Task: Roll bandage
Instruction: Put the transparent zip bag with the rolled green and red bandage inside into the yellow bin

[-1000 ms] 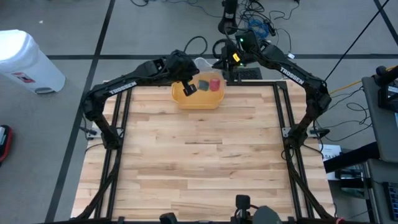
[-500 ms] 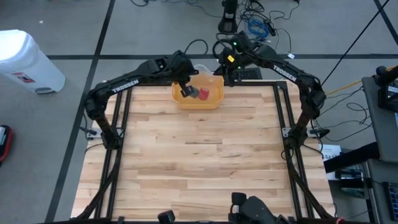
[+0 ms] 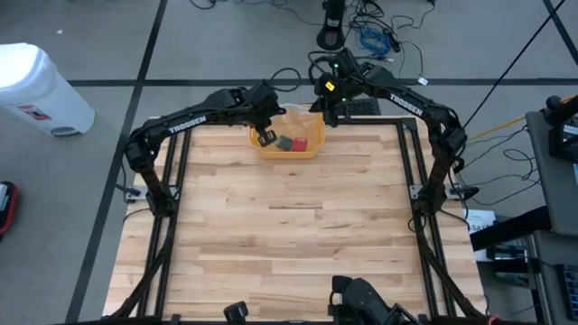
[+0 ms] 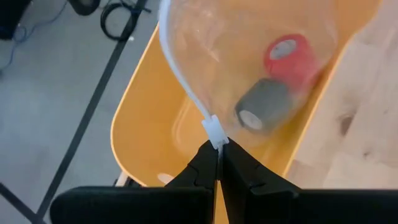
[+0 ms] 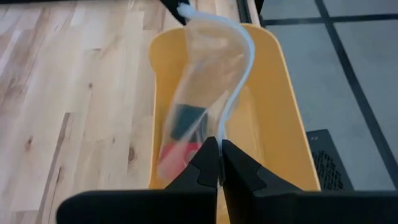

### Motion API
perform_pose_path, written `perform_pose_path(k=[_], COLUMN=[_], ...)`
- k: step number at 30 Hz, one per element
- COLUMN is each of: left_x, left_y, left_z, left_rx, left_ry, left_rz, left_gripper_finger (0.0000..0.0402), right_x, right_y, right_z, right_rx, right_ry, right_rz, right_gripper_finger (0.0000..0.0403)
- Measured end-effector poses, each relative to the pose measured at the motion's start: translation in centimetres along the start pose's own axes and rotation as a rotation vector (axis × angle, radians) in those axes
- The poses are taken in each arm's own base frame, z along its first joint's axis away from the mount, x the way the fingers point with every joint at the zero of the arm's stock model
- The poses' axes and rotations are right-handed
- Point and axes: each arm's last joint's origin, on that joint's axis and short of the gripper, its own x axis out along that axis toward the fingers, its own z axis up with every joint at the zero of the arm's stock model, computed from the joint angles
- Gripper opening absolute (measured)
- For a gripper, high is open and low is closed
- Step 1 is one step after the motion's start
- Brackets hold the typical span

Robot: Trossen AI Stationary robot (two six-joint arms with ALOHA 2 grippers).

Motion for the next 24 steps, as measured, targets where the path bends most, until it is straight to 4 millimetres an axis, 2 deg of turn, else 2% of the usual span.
perform_pose_path(k=[4,13,19,24], left_x=[0.9,1.2,2.1,3.3], left_y=[0.3,1.5,1.4,1.2], left_z=[-0.6,-0.5,-0.3,-0.5], left_rx=[-0.015,-0.047,-0.043,-0.037], left_ry=[0.016,-0.02,-0.02,0.017], left_rz=[0.007,0.036,0.025,0.022], left_gripper_finger=[0.0015,0.0015,0.0015,0.0015], right_x=[0.7,2.2,3.4,3.7], right_y=[-0.5,-2.5,-3.3,-3.5], right_z=[-0.5,-2.0,-2.7,-2.8], right_rx=[0.01,0.054,0.076,0.087], right_ry=[0.017,0.046,0.096,0.094], right_rz=[0.003,-0.017,-0.074,-0.082], right_gripper_finger=[0.0,0.0012,0.0023,0.0032])
